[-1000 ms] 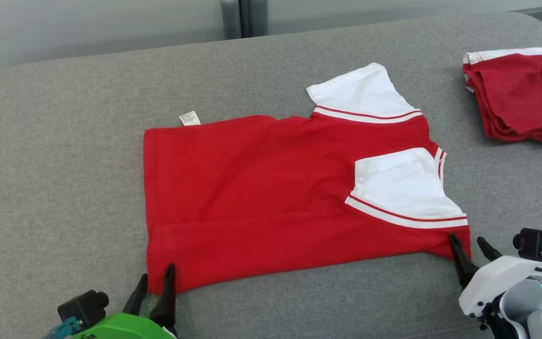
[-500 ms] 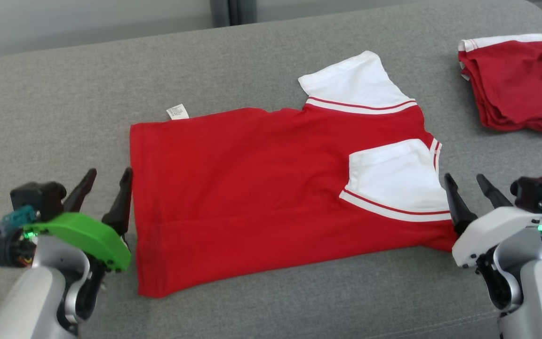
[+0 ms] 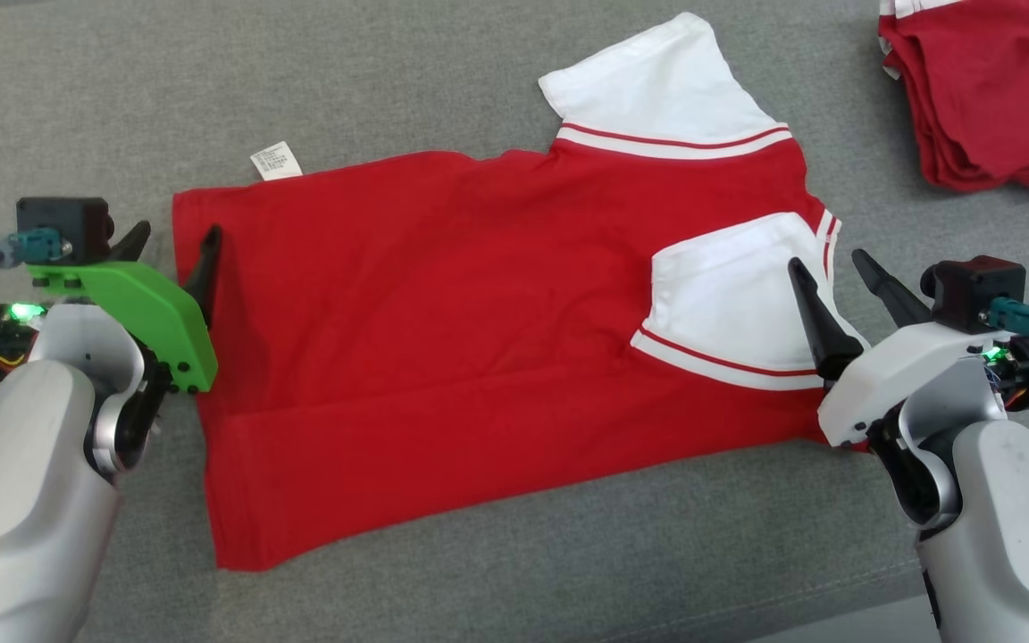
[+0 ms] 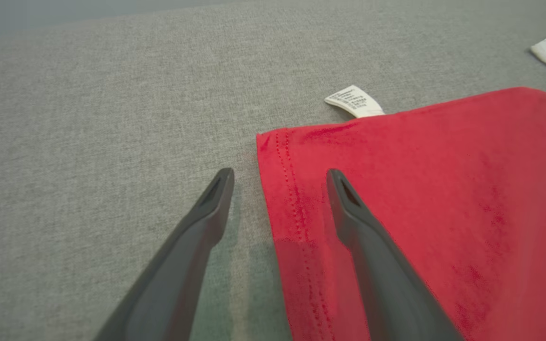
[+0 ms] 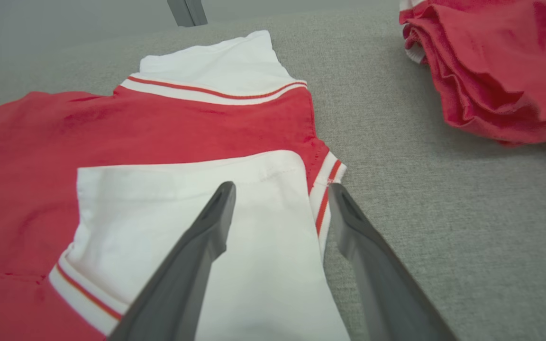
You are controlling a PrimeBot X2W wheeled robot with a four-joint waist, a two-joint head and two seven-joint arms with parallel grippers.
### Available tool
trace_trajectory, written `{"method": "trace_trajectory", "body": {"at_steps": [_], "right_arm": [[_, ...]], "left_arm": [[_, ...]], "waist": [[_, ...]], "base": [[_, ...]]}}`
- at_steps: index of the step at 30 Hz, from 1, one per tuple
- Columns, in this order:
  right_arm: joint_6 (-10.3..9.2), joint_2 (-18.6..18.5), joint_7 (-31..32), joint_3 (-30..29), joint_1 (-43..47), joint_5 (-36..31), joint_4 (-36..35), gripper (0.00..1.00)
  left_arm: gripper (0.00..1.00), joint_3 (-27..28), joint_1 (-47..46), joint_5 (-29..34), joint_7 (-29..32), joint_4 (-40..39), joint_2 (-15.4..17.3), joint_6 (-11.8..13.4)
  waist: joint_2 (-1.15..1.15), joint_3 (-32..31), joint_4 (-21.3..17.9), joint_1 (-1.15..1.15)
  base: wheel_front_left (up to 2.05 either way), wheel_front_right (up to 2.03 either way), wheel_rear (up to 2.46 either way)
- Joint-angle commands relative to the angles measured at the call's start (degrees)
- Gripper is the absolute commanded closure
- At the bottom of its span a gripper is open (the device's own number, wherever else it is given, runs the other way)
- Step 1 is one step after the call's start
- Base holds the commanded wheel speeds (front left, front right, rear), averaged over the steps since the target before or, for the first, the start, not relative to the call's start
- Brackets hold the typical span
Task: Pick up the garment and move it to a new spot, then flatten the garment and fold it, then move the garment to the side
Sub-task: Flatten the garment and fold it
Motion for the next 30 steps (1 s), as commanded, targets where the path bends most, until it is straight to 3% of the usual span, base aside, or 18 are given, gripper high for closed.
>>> {"method": "trace_trajectory", "body": {"at_steps": [1, 10, 17, 19, 21, 30], "right_arm": [[-0.05, -0.43, -0.48, 0.32, -0.83, 0.45, 0.24, 0.00], [-0.05, -1.20, -1.04, 1.32, -2.67, 0.97, 0.96, 0.00], [-0.05, -1.87, -1.07, 2.12, -4.46, 1.04, 0.88, 0.00], [-0.05, -2.17, -0.79, 2.52, -5.09, 1.04, 0.72, 0.00], [-0.05, -2.67, -0.52, 2.86, -6.15, 0.70, 0.37, 0.00], [-0.05, -5.81, 1.74, 4.04, -16.92, -1.35, 3.70, 0.00]], "left_arm": [[0.00, -0.05, -1.91, 0.31, 0.27, 1.14, 0.14, -0.38], [0.00, -0.66, -7.71, 0.32, 2.61, 7.80, -0.32, -0.47], [0.01, -2.47, -9.31, 0.55, 3.69, 10.72, -1.69, -1.99], [0.58, -3.36, -9.46, 0.67, 4.00, 11.13, -2.16, -2.63], [1.00, -4.00, -9.75, 1.05, 3.62, 11.22, -2.34, -3.09], [1.00, -5.77, -12.54, 3.10, -0.61, 8.95, -2.66, -3.97]], "waist": [[0.00, 1.57, -0.94, 0.00], [0.00, 3.10, -1.21, 0.00], [0.00, 3.78, -0.80, 0.00], [0.00, 3.88, -0.63, 0.00], [0.00, 3.93, -0.40, 0.00], [0.00, 4.19, 2.04, 0.00]], "base": [[0.00, 0.00, 0.00], [0.00, 0.00, 0.00], [0.00, 0.00, 0.00], [0.00, 0.00, 0.00], [0.00, 0.00, 0.00], [0.00, 0.00, 0.00]]}}
